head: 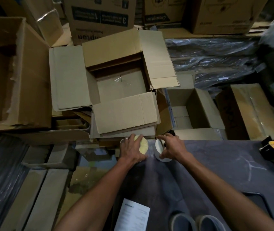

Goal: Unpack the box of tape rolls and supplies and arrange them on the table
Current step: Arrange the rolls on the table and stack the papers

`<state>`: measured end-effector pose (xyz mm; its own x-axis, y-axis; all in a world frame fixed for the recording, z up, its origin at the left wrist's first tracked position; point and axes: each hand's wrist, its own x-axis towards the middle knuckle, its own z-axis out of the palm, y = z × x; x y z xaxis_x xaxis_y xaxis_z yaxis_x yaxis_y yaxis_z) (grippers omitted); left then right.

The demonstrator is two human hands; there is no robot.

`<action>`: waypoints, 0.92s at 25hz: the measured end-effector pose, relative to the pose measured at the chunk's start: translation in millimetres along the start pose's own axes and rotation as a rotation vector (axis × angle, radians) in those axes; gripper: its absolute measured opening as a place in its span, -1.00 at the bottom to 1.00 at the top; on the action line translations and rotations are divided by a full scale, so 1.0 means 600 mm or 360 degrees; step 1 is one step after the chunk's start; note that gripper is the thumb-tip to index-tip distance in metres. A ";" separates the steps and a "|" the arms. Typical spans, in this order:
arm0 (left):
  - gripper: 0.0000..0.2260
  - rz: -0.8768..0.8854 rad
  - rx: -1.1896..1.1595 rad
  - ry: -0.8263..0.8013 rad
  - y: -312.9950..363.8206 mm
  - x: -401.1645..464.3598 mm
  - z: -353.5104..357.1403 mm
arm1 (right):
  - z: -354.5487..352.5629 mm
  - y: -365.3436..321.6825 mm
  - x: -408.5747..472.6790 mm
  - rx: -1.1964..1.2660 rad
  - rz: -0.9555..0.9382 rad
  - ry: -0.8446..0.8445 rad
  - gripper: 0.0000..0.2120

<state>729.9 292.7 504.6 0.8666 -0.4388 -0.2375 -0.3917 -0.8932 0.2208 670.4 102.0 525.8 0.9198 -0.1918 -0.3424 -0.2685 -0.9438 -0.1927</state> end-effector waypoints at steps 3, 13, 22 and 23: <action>-0.04 -0.0034 -0.0114 -0.0049 -0.005 -0.020 0.000 | 0.002 -0.003 -0.008 0.0051 0.0008 -0.0016 -0.04; -0.07 -0.0177 -0.0329 0.0134 -0.042 -0.148 0.026 | 0.039 -0.035 -0.107 0.0283 -0.0084 0.0288 -0.08; -0.51 0.0006 -0.0387 0.0236 -0.058 -0.293 0.088 | 0.080 -0.092 -0.284 0.0660 -0.0248 0.0327 -0.33; -0.54 0.0033 -0.0424 0.0234 -0.062 -0.311 0.097 | 0.090 -0.101 -0.304 0.0651 -0.0248 0.0286 -0.34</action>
<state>565.0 402.0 485.8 0.9025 -0.4201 -0.0952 -0.3315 -0.8185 0.4692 503.6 208.9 550.3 0.9833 -0.1339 -0.1234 -0.1812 -0.7884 -0.5879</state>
